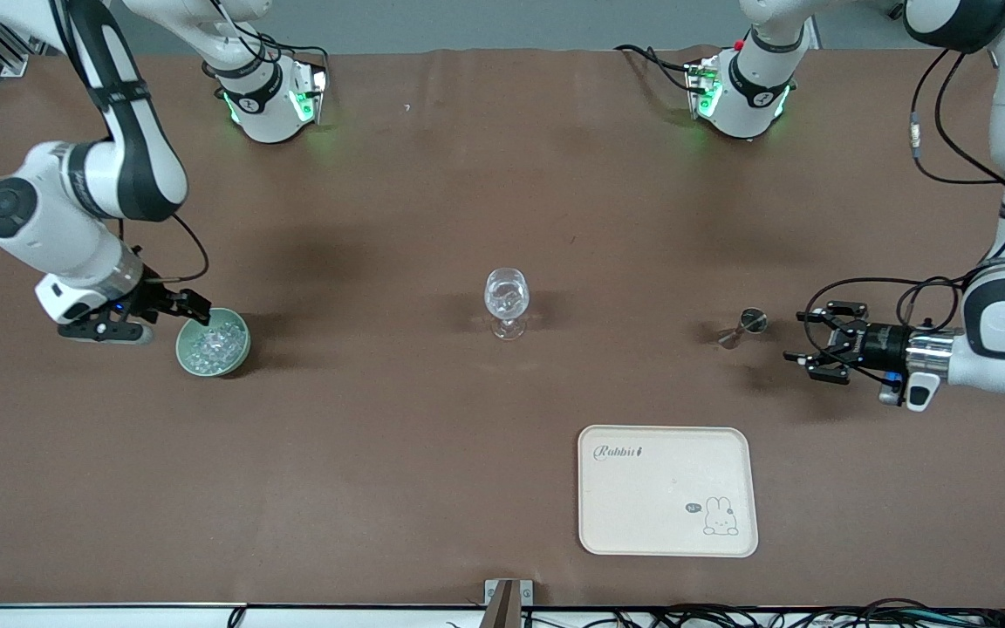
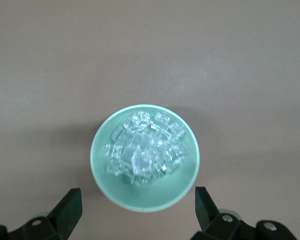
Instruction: Pour wine and add ice with both arms
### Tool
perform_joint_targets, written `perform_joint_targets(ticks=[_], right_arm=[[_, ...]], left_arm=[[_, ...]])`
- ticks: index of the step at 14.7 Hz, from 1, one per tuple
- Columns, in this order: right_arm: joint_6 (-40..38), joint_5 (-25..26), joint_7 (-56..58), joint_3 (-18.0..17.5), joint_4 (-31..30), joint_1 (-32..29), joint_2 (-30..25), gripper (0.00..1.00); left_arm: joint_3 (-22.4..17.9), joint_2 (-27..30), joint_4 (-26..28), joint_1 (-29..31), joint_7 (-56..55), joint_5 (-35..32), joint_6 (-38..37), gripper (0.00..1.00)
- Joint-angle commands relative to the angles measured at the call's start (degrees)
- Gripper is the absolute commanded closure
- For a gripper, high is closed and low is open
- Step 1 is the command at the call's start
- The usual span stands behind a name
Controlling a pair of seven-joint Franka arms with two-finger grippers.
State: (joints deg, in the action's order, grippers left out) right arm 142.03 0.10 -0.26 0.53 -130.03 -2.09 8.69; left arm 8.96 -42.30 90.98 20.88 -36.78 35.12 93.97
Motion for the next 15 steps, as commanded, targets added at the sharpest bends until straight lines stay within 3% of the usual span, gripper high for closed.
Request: perform_joint_targets(ticks=[1,2,6,10,15], right_arm=[[6.2,0.7,2.9,-0.1,-2.6,0.0,2.4,0.00],[7.2,0.7,3.2,-0.1,-2.9,0.0,3.3,0.01],[8.4,0.8,3.7,-0.1,-3.1,0.2,5.2,0.25],[12.3,1.1,5.8,-0.1,-3.0,0.0,7.6,0.29],[10.7,1.1,6.3,-0.1,-3.1,-0.1,7.5,0.34]], left_arm=[[0.4,-1.3,1.8,0.2,-1.0,3.4,1.1,0.19],[0.4,-2.2,2.0,0.1,-1.0,4.4,1.1,0.21],[0.4,-4.6,2.4,-0.3,-0.3,7.2,1.1,0.23],[0.8,-4.9,3.7,-0.7,0.0,7.5,1.1,0.27],[1.0,-5.6,4.5,-0.7,2.4,7.5,1.0,0.39]])
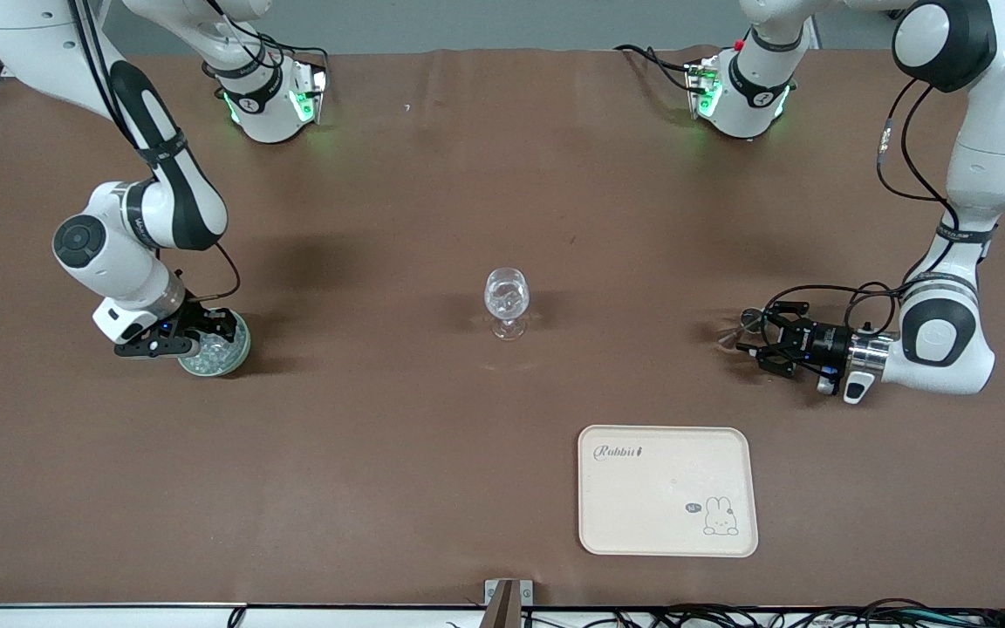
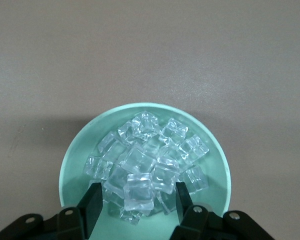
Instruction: Pour wine and add ice with both arms
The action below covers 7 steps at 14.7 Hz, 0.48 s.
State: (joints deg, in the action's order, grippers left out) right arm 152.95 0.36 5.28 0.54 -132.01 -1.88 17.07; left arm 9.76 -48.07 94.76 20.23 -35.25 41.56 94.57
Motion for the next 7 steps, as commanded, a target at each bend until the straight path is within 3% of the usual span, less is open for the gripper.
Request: perform_joint_targets(ticks=[1,5,7], right_arm=[[-1.0,0.9,0.9,-0.1,-1.1,-0.3,-0.9,0.37],[-1.6,0.9,0.9,-0.1,-1.0,-0.3,-1.0,0.50],[-1.6,0.9,0.8,-0.1,-0.7,-0.3,-0.9,0.50]], left_arm=[[0.3,-0.1,0.7,0.0,0.9,1.1,0.3,0.40],[0.4,-0.2,0.7,0.0,0.8,1.2,0.2,0.43],[0.7,-0.2,0.7,0.0,0.9,2.1,0.1,0.46]])
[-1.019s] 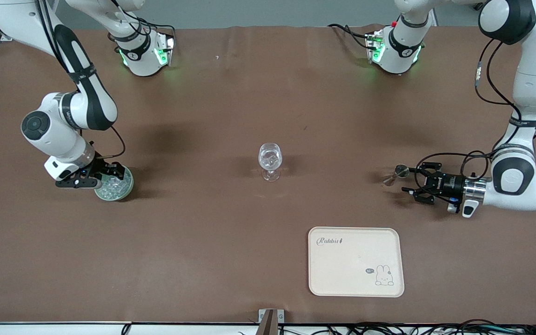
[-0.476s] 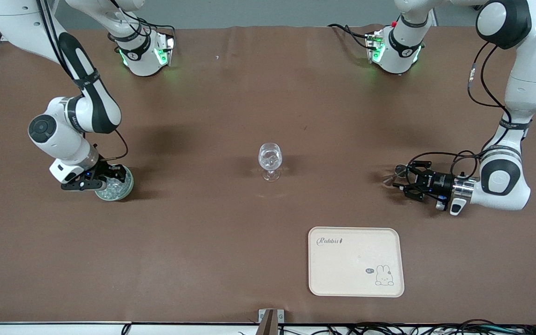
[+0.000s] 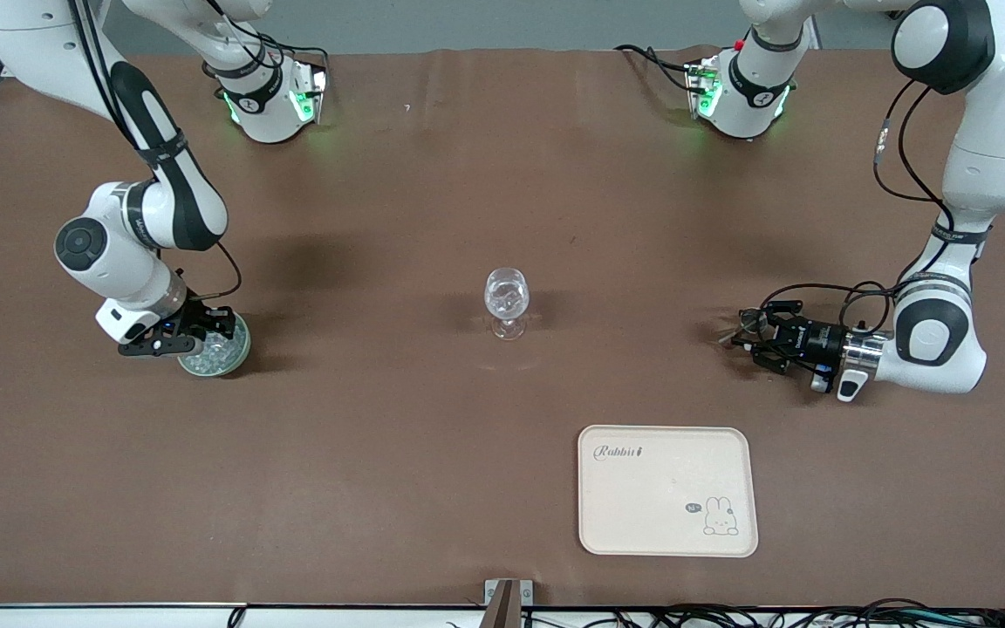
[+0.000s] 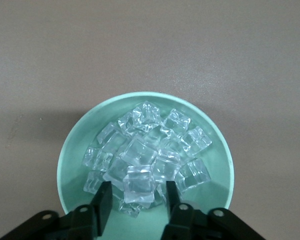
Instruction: Pour wine and add ice with both arms
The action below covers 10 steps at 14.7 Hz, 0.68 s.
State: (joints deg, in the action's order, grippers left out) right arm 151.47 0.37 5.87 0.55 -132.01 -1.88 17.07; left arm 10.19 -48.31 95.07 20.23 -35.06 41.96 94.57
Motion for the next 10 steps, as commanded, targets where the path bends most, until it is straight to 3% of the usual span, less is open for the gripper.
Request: perform_joint_targets(ticks=[1,7,10], right_arm=[[0.0,0.9,0.1,-0.1,-0.5,-0.3,-0.9,0.50],[0.3,0.9,0.0,-0.1,-0.1,-0.2,-0.7,0.50],[0.2,0.9,0.1,-0.1,-0.2,-0.2,-0.6,0.50]], left_arm=[[0.3,0.1,0.4,0.0,0.7,1.8,0.1,0.48],[0.2,-0.3,-0.1,0.1,1.0,1.8,0.1,0.61],[0.3,-0.6,-0.2,0.0,2.0,1.9,0.1,0.78]])
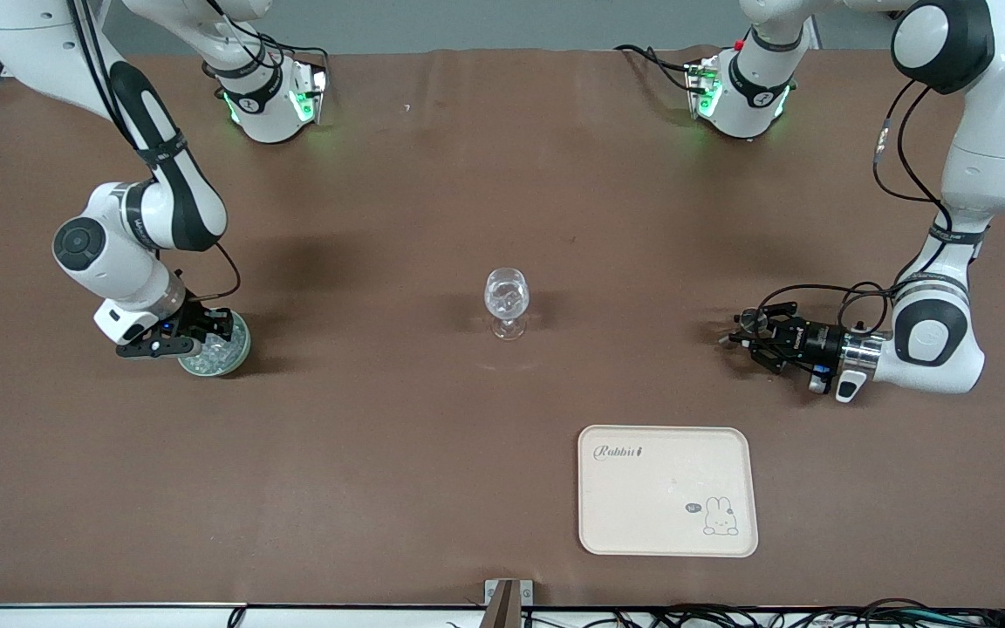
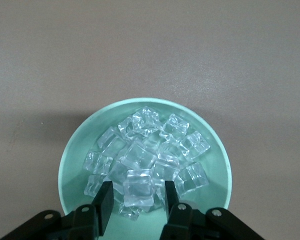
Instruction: Pour wine and add ice with both arms
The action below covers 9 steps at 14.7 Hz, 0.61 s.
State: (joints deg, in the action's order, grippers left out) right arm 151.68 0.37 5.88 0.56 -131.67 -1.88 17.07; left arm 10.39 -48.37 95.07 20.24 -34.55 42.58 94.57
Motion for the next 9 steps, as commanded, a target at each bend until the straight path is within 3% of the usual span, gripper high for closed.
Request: perform_joint_targets(ticks=[1,2,6,9], right_arm=[[0.3,0.9,0.1,-0.1,-0.4,-0.1,-0.4,0.50],[0.5,0.9,0.1,-0.1,-0.4,-0.1,-0.1,0.52],[0.5,0.9,0.2,-0.1,-0.4,-0.1,0.0,0.60],[0.5,0.9,0.1,-0.1,-0.4,-0.1,0.3,0.61]], left_arm=[[0.2,-0.4,-0.3,0.0,1.5,1.3,0.1,0.88],[0.6,-0.4,-0.4,0.0,1.6,1.4,0.0,0.98],[4.5,0.4,-0.9,0.0,0.0,3.4,0.1,1.00],[8.0,1.8,-3.2,-1.8,-6.2,3.4,0.6,1.00]])
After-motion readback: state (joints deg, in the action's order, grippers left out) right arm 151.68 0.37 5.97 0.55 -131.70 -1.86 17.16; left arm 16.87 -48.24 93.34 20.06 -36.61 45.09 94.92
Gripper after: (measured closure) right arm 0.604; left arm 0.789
